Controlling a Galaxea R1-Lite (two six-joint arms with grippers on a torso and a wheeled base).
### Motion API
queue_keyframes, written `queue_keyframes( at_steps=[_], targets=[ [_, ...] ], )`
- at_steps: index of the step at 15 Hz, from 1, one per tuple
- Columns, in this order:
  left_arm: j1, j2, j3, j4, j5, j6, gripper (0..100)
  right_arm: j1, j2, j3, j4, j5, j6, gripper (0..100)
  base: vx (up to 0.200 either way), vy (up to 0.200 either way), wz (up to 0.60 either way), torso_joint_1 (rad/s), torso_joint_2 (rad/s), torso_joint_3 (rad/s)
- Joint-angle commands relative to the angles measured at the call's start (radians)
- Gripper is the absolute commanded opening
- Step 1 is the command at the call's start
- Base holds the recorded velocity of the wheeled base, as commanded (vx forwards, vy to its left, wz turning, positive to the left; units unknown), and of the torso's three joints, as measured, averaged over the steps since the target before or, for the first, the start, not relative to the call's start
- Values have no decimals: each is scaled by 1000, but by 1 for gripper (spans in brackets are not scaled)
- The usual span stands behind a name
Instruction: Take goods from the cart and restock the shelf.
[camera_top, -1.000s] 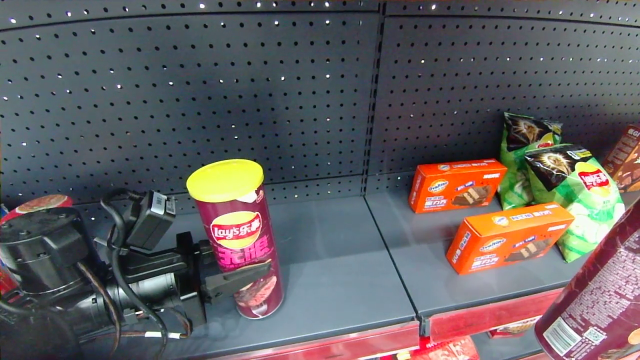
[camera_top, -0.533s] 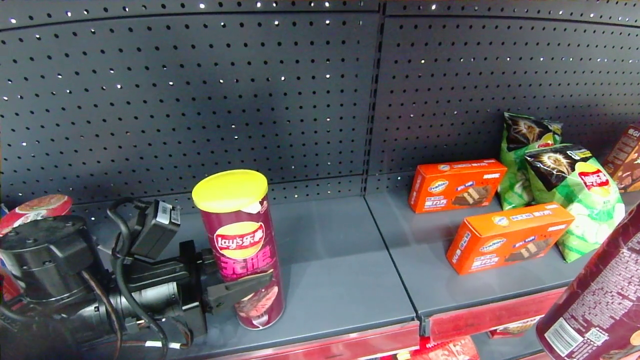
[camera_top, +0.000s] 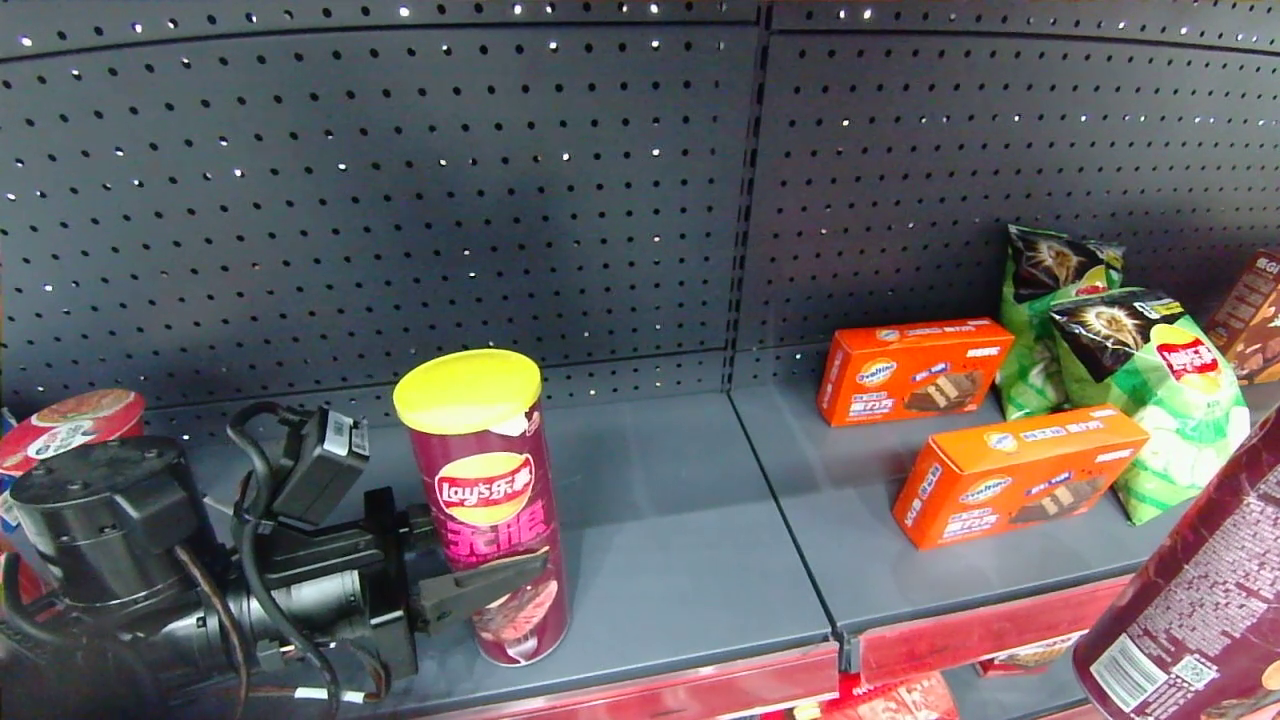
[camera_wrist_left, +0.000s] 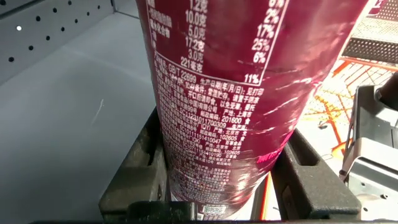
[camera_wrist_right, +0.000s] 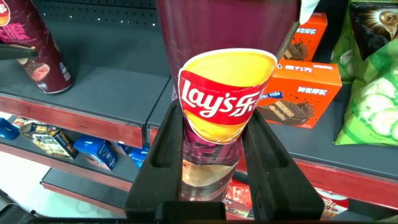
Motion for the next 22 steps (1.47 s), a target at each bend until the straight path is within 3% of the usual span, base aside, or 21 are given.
queue_keyframes(
  at_steps=[1,2,7,12,22],
  targets=[
    [-5,3,3,0,0,1,0,-1,-1,0,-1,0,0,0,0,0,0,0,0,0],
    [-8,3,9,0,0,1,100,-1,-1,0,-1,0,0,0,0,0,0,0,0,0],
    [-10,-6,23,0,1,2,100,-1,-1,0,0,0,1,0,0,0,0,0,0,0],
    [0,-40,63,0,3,27,100,0,-1,0,0,0,1,0,0,0,0,0,0,0],
    [90,-176,129,3,1,25,100,0,-1,11,0,0,3,0,0,0,0,0,0,0]
  ],
)
